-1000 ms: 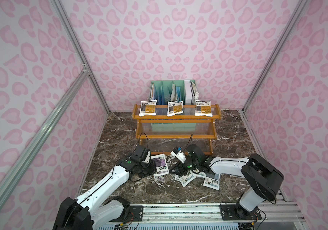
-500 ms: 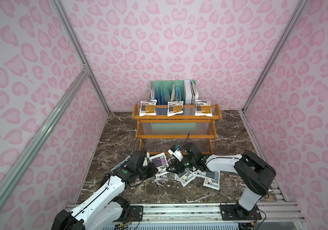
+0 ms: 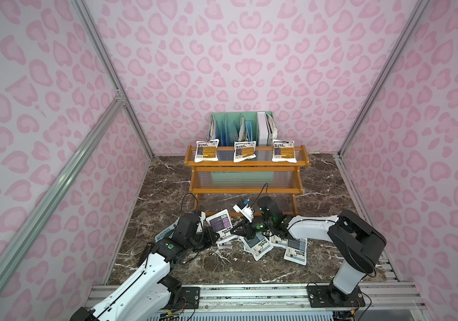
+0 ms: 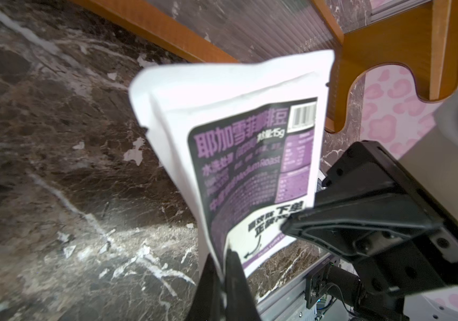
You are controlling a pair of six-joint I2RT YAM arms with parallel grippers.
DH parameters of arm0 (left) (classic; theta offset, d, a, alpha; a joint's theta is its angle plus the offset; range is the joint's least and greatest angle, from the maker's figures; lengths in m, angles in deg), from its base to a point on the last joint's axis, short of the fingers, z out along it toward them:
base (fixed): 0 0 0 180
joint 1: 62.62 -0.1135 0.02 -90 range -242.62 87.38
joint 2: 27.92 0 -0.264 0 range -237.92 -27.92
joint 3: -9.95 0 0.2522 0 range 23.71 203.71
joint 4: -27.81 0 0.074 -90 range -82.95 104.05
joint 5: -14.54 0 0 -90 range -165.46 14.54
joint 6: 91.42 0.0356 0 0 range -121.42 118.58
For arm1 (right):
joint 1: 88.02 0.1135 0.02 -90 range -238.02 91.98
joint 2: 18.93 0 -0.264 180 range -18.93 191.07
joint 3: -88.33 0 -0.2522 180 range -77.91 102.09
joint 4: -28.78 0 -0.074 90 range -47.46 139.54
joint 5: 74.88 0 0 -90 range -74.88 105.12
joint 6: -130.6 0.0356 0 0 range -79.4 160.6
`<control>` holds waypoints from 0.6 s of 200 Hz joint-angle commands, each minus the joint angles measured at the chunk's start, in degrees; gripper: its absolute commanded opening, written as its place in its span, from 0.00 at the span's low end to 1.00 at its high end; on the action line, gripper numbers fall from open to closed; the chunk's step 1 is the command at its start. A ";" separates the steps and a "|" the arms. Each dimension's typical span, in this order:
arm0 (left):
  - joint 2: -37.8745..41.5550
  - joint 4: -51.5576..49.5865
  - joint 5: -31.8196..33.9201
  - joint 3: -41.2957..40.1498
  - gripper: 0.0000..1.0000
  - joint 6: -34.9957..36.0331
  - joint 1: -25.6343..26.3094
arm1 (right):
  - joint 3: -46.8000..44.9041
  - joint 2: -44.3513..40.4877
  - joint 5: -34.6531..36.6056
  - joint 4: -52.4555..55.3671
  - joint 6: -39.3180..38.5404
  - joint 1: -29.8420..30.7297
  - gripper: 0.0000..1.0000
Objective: Place the bagged coffee beans on the shelf by color
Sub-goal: Pick up the bagged coffee beans at the center of the board.
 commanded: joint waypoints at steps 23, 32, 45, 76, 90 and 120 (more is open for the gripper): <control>0.47 -9.30 13.87 2.26 0.51 -3.89 -0.13 | 0.13 -2.84 3.90 2.85 -2.03 0.11 0.00; 1.40 -11.48 16.85 2.82 0.57 -4.83 -0.13 | 0.36 -3.51 5.41 3.65 -2.40 0.04 0.00; 2.73 -15.50 21.42 3.74 0.64 -6.09 -0.13 | 1.29 -4.34 7.27 4.92 -2.91 0.11 0.00; 5.40 -25.38 30.34 5.66 0.67 -9.08 -0.13 | 6.53 -5.45 11.78 8.58 -4.69 0.05 0.00; 6.70 -26.98 31.89 5.44 0.67 -9.42 -0.13 | 9.60 -5.58 13.17 9.57 -5.41 0.11 0.00; 9.27 -27.82 32.66 4.62 0.67 -10.31 -0.13 | 16.14 -4.46 18.59 10.54 -5.01 -0.09 0.00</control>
